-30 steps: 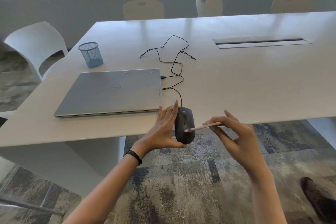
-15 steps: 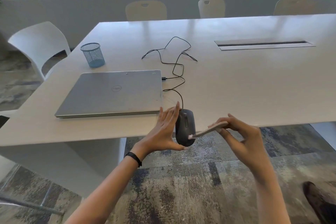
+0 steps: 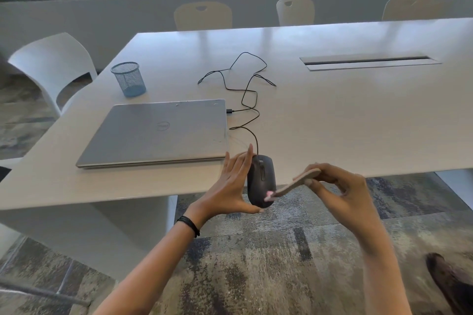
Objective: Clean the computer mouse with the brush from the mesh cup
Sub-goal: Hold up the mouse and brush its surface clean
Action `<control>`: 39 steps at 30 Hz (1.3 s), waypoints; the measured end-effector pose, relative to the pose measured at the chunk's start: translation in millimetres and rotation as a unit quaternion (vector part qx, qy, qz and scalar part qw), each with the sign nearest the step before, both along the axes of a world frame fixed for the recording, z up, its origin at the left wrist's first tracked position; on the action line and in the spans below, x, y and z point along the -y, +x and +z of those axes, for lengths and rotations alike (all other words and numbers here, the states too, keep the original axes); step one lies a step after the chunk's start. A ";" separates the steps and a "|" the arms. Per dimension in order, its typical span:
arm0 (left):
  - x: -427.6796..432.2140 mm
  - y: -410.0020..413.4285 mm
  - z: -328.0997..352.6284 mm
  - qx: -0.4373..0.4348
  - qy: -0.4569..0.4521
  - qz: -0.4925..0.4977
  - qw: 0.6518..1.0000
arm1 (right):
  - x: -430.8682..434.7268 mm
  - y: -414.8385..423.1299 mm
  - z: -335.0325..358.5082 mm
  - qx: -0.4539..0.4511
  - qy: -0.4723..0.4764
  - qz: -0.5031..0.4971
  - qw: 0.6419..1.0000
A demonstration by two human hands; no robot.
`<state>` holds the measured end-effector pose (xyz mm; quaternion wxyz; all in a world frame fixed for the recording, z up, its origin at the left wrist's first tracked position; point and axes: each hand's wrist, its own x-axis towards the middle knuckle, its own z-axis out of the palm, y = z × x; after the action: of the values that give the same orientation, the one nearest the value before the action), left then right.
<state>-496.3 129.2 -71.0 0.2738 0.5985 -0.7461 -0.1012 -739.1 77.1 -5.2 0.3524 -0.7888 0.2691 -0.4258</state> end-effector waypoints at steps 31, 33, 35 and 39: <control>3.5 -5.1 3.4 0.010 -0.006 -0.032 0.999 | -22.7 30.7 -6.2 0.050 0.068 -0.080 0.993; 3.8 -4.3 4.3 0.012 -0.006 -0.032 0.999 | -23.6 30.5 -9.7 0.021 0.062 -0.079 0.995; 3.0 -2.5 4.1 0.014 -0.008 -0.027 0.999 | -19.3 22.9 -9.9 0.010 0.054 -0.086 0.995; 1.3 -0.2 2.7 0.011 -0.004 -0.024 1.000 | -9.1 6.1 -5.7 0.056 0.069 -0.131 0.987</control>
<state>-496.5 127.9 -68.3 0.2649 0.5809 -0.7634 -0.0981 -733.0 86.3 -10.9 0.3614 -0.6954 0.3790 -0.4920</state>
